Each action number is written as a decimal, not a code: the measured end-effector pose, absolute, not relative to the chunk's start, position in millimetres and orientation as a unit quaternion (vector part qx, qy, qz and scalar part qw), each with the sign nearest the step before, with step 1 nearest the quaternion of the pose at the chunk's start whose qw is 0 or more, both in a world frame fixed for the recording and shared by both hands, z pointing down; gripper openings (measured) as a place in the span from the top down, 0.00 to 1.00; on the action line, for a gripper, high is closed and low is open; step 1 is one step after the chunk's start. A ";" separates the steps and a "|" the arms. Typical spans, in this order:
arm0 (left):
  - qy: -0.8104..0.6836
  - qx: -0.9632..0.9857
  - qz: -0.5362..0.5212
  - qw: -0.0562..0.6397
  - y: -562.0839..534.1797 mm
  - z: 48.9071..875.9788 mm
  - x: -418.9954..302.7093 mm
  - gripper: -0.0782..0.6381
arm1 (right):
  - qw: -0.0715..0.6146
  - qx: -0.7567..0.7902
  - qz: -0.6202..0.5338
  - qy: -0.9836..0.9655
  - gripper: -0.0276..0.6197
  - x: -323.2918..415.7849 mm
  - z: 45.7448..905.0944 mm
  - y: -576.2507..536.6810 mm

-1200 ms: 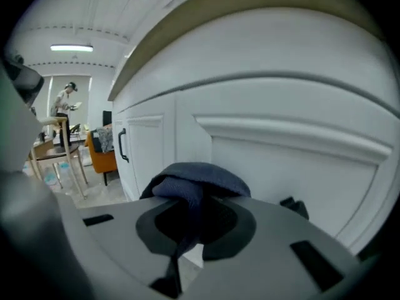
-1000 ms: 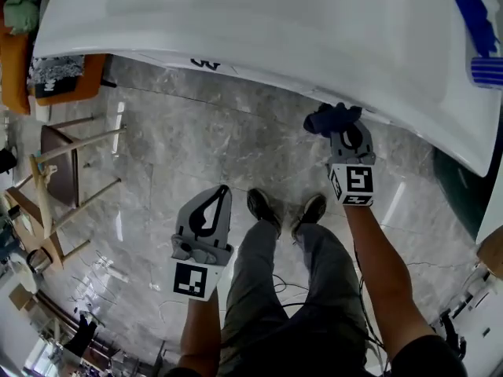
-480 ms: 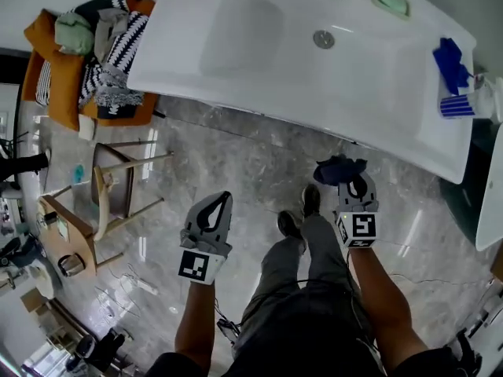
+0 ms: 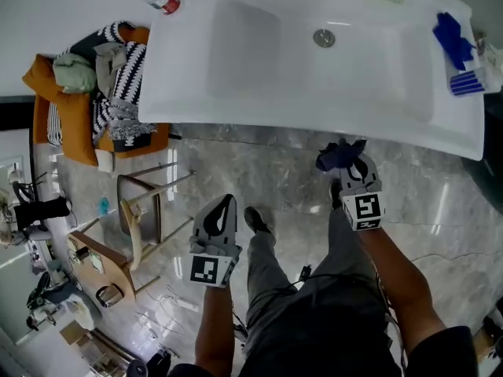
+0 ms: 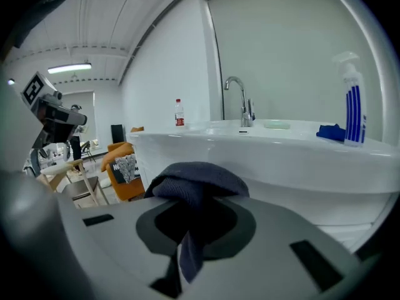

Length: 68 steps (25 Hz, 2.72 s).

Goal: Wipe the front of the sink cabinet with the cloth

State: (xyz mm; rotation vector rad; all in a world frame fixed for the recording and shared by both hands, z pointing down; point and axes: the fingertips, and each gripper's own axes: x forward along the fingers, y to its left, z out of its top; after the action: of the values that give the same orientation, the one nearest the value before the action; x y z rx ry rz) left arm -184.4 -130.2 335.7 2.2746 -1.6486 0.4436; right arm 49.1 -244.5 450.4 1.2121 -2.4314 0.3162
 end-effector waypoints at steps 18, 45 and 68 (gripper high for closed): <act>-0.604 0.776 0.109 0.147 -87.3 509.8 -325.9 0.89 | 0.121 0.544 0.007 -0.830 0.92 -99.2 549.3 -321.9; -0.605 0.776 0.042 0.174 -114.2 581.4 -305.1 0.89 | 0.209 0.644 0.138 -0.723 0.92 47.6 778.9 -328.1; -0.627 0.762 0.020 0.158 -118.4 543.6 -323.5 0.89 | 0.140 0.462 -0.146 -0.864 0.92 -152.6 553.9 -262.3</act>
State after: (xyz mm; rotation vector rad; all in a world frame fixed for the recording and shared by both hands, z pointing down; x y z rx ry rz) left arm -323.5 -118.4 543.6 2.1802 -1.7930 0.0569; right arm -152.6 -262.3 553.9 1.3358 -2.4954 -0.4211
